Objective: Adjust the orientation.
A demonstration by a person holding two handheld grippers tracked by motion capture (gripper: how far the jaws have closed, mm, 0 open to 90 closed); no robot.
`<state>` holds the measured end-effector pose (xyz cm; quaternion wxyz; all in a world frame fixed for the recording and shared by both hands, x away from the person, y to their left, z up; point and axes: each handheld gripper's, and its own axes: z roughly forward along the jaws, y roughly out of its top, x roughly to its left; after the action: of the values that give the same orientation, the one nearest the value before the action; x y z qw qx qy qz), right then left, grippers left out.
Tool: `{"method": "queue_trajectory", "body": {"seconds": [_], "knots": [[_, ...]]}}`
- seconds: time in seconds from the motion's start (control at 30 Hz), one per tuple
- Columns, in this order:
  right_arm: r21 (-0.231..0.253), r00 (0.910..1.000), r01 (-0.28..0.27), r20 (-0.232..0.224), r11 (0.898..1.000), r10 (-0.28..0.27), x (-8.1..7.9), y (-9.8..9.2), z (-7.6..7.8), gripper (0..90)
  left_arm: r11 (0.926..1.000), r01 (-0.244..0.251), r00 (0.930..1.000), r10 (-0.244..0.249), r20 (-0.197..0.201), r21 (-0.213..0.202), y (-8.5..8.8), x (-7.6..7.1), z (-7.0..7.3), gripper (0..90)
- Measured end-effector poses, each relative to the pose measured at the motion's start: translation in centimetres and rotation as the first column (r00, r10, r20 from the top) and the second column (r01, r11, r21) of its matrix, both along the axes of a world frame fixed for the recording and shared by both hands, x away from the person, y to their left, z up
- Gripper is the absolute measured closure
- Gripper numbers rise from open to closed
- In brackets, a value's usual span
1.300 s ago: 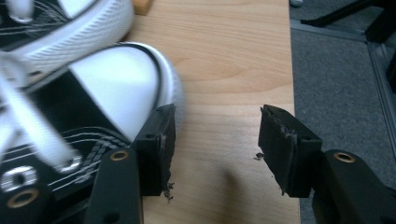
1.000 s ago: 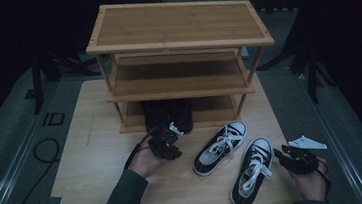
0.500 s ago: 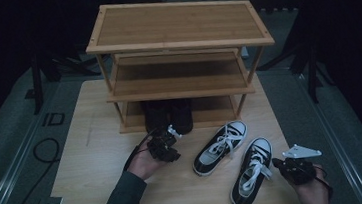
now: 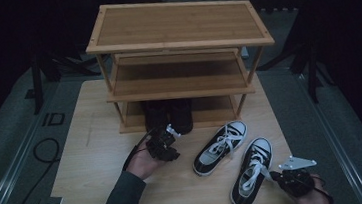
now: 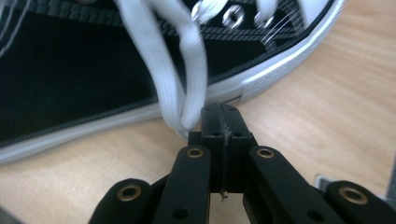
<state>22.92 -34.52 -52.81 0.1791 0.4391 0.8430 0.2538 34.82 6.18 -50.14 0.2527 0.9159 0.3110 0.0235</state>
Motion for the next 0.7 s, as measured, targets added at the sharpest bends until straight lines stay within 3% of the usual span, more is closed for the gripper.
{"method": "queue_trajectory", "body": {"seconds": [0.27, 0.5, 0.7], "knots": [[0.063, 0.9894, -0.123, -0.071, 0.99, 0.127, -0.9, 0.8, -0.8, 90.0, 1.0, -0.001, 1.0, 0.001, 0.0, -0.006, -0.1, -0.1, 0.0, 75.7], [0.067, 0.9861, -0.154, -0.052, 0.986, 0.158, -0.9, 1.2, -0.9, 90.0, 0.9999, 0.009, 1.0, -0.009, 0.0, 0.011, 0.1, 0.1, 0.1, 75.7], [0.085, 0.983, -0.176, -0.039, 0.981, 0.179, -0.3, 2.0, -1.0, 90.0, 1.0, -0.002, 1.0, 0.001, -0.003, -0.006, -0.2, 0.1, 0.0, 75.7]]}}
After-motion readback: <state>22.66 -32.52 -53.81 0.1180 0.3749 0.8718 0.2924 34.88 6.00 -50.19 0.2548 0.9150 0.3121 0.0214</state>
